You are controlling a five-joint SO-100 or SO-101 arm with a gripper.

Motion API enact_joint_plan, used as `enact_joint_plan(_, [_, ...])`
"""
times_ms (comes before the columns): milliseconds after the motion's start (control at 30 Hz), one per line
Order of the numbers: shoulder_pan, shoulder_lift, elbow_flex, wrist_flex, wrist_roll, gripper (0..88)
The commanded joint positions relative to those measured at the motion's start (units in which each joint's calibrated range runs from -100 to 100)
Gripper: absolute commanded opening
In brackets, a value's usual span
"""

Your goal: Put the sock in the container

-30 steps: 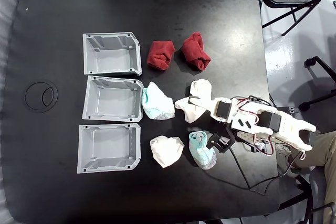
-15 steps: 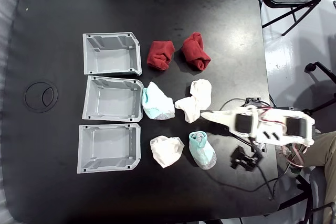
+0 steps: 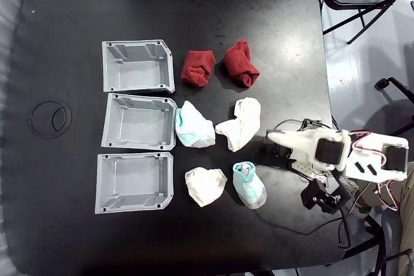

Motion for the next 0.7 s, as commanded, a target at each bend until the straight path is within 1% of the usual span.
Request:
enact_joint_plan(0, [10.0, 6.2, -7.3, 2.4, 0.2, 1.3])
enact_joint_plan(133, [21.4, 11.2, -10.0, 2.2, 0.3, 1.3])
enact_joint_plan(267, [28.5, 16.1, -11.5, 2.0, 0.3, 1.4])
enact_joint_plan(467, [34.8, 25.8, -17.5, 2.0, 0.3, 1.6])
enact_joint_plan(667, [37.7, 39.9, -25.6, 2.0, 0.3, 1.4])
